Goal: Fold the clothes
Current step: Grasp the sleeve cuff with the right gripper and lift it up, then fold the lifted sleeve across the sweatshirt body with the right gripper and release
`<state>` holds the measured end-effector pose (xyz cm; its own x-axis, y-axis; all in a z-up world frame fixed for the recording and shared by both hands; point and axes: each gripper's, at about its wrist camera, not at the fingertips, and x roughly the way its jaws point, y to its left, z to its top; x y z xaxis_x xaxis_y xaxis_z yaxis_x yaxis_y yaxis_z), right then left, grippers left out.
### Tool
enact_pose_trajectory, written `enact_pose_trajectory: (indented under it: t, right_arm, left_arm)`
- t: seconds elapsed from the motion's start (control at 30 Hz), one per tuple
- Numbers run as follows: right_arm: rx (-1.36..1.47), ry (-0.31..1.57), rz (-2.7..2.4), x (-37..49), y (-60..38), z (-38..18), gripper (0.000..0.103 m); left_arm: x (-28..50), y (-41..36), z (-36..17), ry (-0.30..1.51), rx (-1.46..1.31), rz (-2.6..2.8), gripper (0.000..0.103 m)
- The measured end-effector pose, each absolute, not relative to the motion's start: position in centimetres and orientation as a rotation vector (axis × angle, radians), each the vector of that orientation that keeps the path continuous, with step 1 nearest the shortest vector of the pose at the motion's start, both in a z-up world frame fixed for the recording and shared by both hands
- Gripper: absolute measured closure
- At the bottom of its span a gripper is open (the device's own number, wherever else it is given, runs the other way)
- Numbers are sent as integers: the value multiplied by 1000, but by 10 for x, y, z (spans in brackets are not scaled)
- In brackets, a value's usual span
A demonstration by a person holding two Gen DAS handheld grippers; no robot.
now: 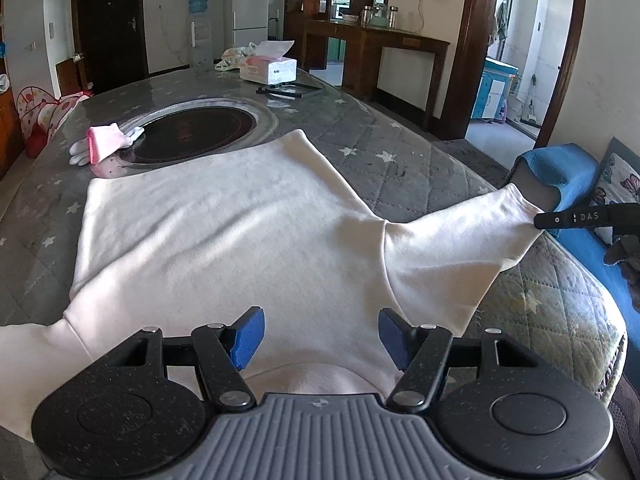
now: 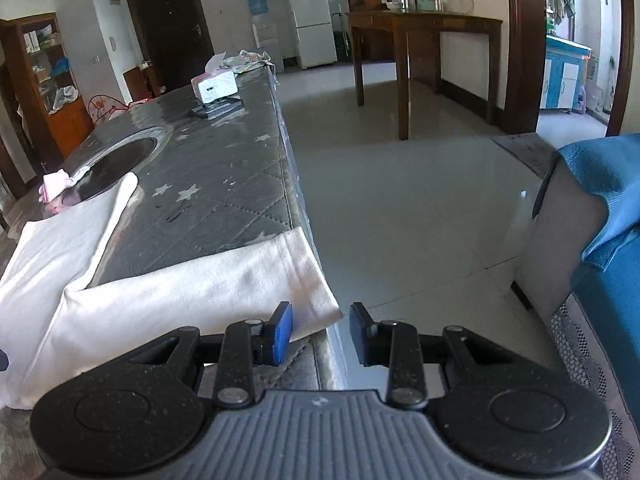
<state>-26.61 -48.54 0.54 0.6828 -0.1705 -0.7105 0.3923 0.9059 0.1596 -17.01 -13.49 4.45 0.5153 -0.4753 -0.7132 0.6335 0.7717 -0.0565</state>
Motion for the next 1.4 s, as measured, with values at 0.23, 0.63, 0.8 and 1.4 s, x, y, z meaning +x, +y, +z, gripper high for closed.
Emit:
enact_pose_trajectory:
  t: [0.23, 0.63, 0.8, 1.4]
  right_arm:
    - [288, 721, -327, -265, -482, 9, 97]
    - [243, 559, -205, -251, -457, 84, 98]
    - [201, 509, -135, -236, -429, 113, 99]
    - [47, 487, 222, -151, -268, 152, 99]
  left_arm:
    - [-168, -138, 43, 792, 225, -670, 36]
    - [-175, -161, 36, 794, 268, -720, 35]
    - [-177, -165, 32, 800, 270, -733, 35]
    - [-162, -52, 56, 764, 93, -552, 30]
